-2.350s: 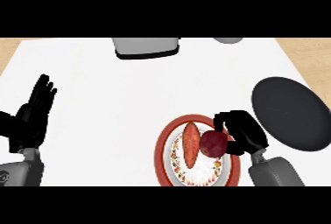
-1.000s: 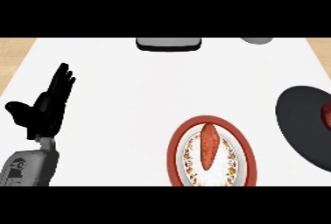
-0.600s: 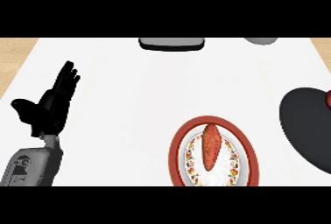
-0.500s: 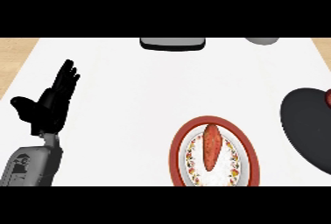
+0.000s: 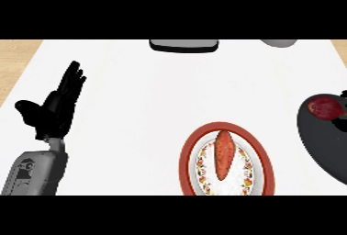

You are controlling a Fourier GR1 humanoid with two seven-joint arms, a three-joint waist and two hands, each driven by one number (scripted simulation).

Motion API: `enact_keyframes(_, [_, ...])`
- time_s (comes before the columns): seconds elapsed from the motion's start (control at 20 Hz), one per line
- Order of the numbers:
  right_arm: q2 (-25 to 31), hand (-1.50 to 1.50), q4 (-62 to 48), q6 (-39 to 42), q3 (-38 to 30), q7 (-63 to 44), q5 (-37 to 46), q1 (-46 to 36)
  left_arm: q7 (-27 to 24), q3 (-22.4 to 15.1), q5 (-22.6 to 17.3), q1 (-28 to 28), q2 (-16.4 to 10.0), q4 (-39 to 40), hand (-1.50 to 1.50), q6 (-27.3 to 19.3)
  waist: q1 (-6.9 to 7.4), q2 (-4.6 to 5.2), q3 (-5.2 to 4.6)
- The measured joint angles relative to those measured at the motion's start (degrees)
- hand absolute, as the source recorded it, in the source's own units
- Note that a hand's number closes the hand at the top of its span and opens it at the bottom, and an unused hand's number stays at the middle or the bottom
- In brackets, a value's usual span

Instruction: Pick the pear from the plate and place it in the pan

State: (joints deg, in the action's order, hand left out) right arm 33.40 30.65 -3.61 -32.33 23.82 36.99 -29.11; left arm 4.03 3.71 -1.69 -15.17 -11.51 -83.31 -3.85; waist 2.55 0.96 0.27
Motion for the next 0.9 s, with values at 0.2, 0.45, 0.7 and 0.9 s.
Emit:
enact_keyframes(0.2, [1.4, -1.5, -7.8, 3.5, -0.5, 4.3, -0.8, -2.0, 0.0, -0.3, 0.3, -0.1, 0.5, 0.1, 0.0, -0.3, -0.05, 0.03, 0.02])
enact_keyframes(0.45, [3.0, -1.5, -12.2, 4.0, -3.5, 11.8, -4.0, -3.0, 0.1, 0.1, 0.3, 0.8, 0.3, -0.3, 0.0, -0.2, -0.6, -0.16, 0.03])
enact_keyframes(0.7, [4.8, -1.5, -13.6, 8.0, -9.4, 17.3, -10.8, -2.1, 0.5, 1.1, 0.1, 0.3, 0.0, 0.3, 0.0, -0.4, -1.65, -0.49, -0.07])
enact_keyframes(0.9, [7.8, -1.5, -14.9, 17.5, -12.2, 20.5, -15.2, 1.3, 0.7, 1.2, 0.4, 1.4, -0.1, -0.5, 0.0, -0.6, -2.31, -0.8, -0.14])
